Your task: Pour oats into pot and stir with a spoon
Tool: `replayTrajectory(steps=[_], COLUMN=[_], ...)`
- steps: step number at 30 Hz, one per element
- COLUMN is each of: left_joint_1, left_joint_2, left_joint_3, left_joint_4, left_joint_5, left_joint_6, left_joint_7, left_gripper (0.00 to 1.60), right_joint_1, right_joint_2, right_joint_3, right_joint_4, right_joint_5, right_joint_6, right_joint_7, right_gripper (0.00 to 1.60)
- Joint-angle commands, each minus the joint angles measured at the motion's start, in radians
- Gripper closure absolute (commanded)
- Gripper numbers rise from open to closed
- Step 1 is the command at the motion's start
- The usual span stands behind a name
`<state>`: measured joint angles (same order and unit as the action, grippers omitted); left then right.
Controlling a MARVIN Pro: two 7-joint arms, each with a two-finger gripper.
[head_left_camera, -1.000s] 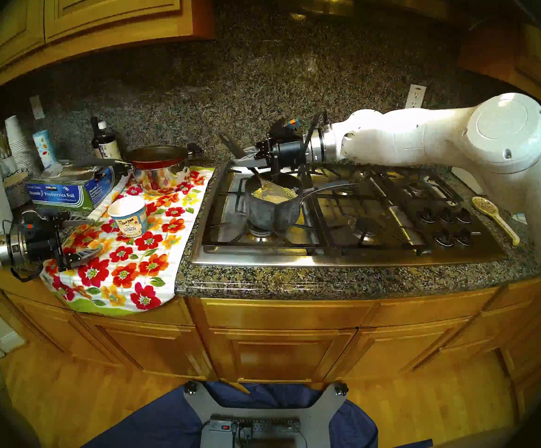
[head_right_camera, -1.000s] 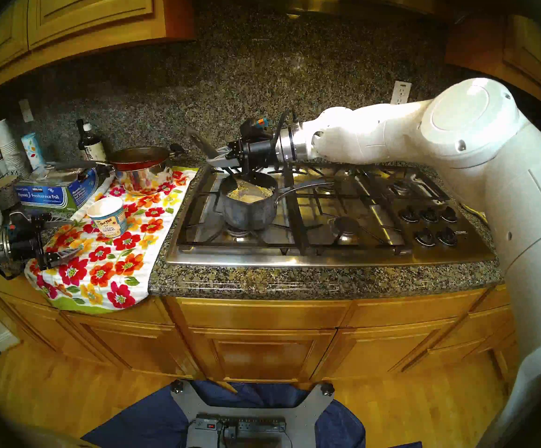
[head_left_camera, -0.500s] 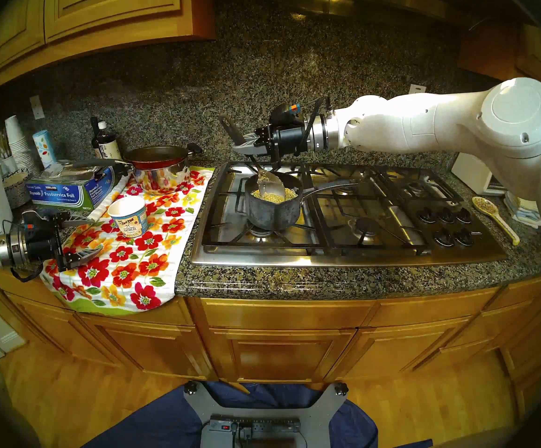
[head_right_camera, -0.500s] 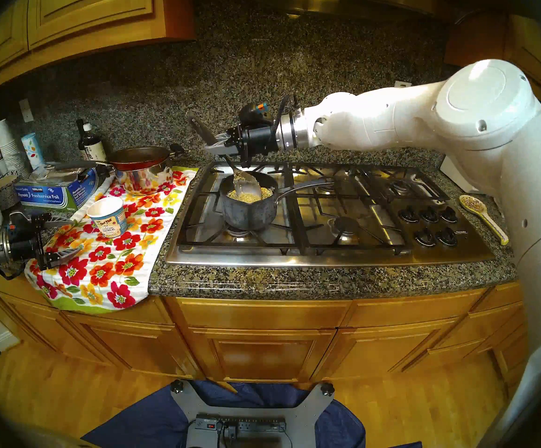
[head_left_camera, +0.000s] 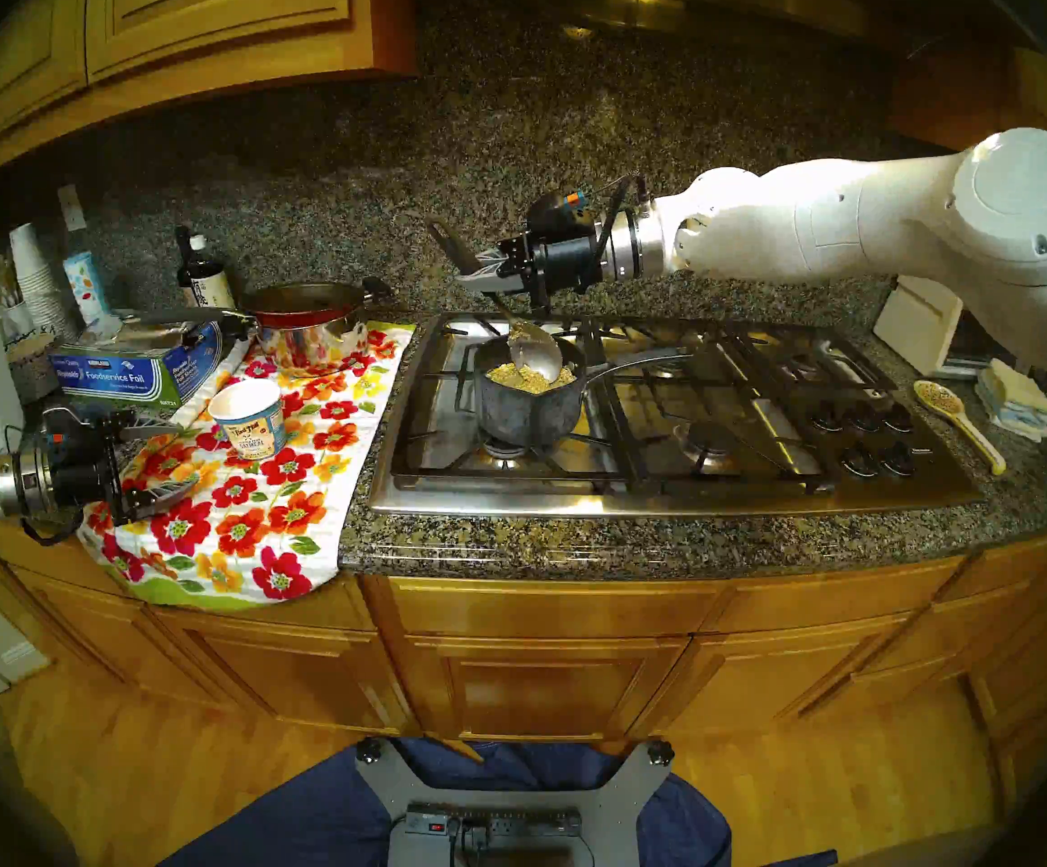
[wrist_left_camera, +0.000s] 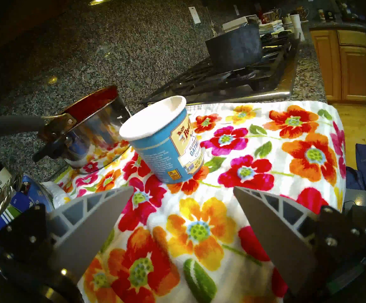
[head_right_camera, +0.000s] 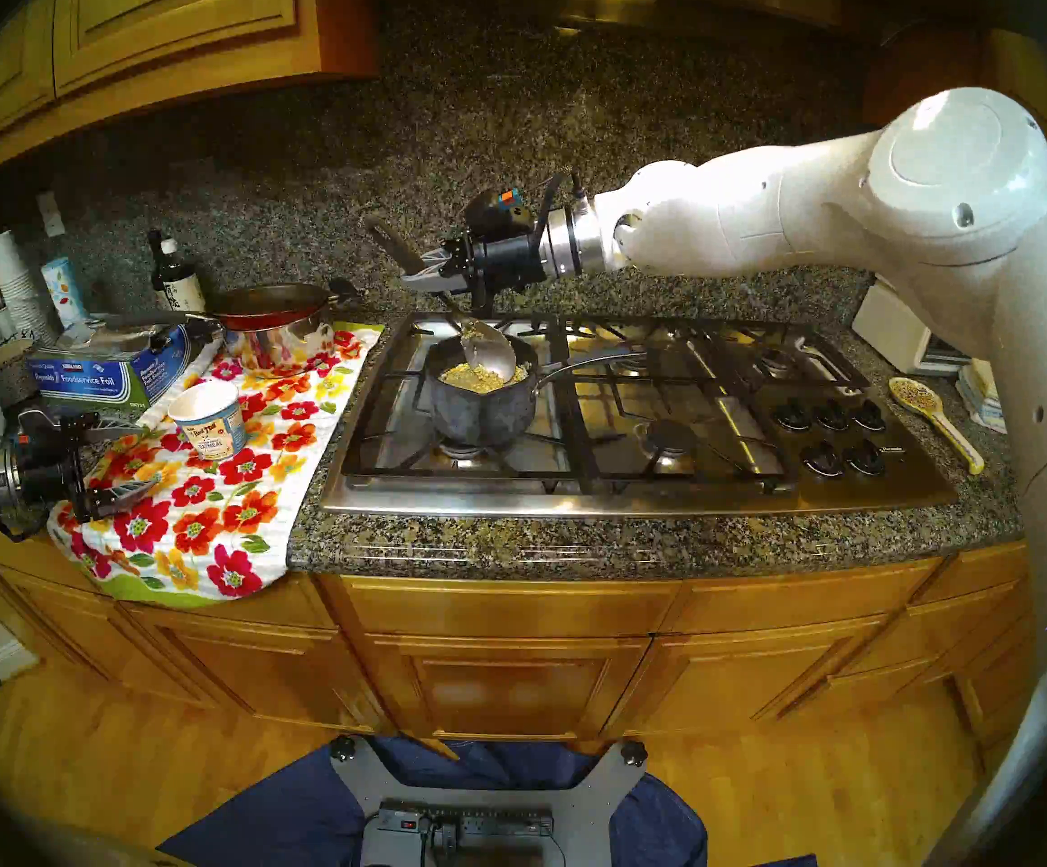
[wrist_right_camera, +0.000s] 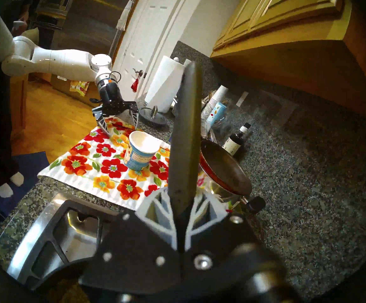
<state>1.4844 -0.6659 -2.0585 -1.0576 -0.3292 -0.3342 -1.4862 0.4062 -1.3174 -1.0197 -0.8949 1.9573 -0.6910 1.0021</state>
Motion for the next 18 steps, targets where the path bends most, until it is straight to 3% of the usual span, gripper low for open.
replayTrajectory(steps=[1,18], left_joint_1=[-0.016,-0.016], left_joint_2=[0.018,0.018], left_joint_3=[-0.016,-0.016], left_joint_4=[-0.014,-0.014], left_joint_5=[-0.018,-0.019], left_joint_6=[0.0,0.0], left_joint_7=[0.003,0.003], left_gripper=[0.0,0.0], right_joint_1=[0.081,0.129], right_joint_2=[0.011,0.012], right_joint_3=[0.006,-0.038], right_joint_4=[-0.005,-0.097], right_joint_5=[-0.013,-0.12], right_joint_6=[-0.035,-0.114], right_joint_7=[-0.059,-0.201], right_gripper=[1.6,1.6])
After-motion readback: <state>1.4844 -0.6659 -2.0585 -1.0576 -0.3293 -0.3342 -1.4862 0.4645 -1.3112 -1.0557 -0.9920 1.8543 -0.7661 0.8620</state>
